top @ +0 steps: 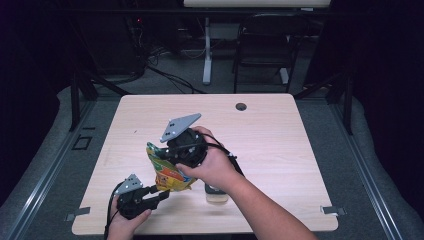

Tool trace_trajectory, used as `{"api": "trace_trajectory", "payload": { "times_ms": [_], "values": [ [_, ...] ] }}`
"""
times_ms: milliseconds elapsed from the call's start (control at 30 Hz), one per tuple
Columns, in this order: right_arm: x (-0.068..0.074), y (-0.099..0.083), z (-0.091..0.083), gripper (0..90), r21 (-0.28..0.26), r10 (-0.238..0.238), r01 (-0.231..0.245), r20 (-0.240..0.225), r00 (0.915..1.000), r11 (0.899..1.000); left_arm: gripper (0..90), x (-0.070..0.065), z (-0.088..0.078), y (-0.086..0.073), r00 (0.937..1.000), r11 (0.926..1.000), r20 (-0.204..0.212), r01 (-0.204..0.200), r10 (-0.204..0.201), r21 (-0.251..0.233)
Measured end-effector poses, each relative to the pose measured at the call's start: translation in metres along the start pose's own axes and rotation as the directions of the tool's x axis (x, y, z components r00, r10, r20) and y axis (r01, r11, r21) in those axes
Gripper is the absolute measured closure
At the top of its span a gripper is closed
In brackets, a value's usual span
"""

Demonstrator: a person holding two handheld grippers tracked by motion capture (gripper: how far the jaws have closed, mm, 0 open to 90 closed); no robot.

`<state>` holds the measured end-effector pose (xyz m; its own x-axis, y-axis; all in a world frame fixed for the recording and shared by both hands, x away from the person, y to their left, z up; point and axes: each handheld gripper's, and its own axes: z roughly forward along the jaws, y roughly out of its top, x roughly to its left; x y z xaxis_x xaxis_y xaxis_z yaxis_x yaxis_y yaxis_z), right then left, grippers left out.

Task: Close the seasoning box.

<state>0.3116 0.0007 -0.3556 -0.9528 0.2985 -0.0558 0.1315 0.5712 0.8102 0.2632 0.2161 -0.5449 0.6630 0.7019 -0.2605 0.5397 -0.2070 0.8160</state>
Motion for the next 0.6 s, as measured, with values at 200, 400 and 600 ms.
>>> {"api": "trace_trajectory", "payload": {
  "times_ms": [200,400,600],
  "values": [
    [0.002,0.0,0.001,90.0,-0.005,-0.005,0.005,-0.01,0.9999,1.0,69.9,0.007,-0.005,-0.001,0.9967,0.9965,0.009,0.081,-0.081,-0.021],
    [0.003,0.0,0.004,90.0,-0.007,-0.01,0.01,-0.015,0.9998,1.0,74.4,0.011,-0.008,-0.001,0.9941,0.9937,0.001,0.108,-0.108,-0.028],
    [0.004,0.001,0.005,90.0,-0.02,-0.013,0.012,-0.013,0.9998,1.0,79.1,0.014,-0.009,-0.002,0.9896,0.9876,-0.002,0.143,-0.144,-0.063]
  ]
}}
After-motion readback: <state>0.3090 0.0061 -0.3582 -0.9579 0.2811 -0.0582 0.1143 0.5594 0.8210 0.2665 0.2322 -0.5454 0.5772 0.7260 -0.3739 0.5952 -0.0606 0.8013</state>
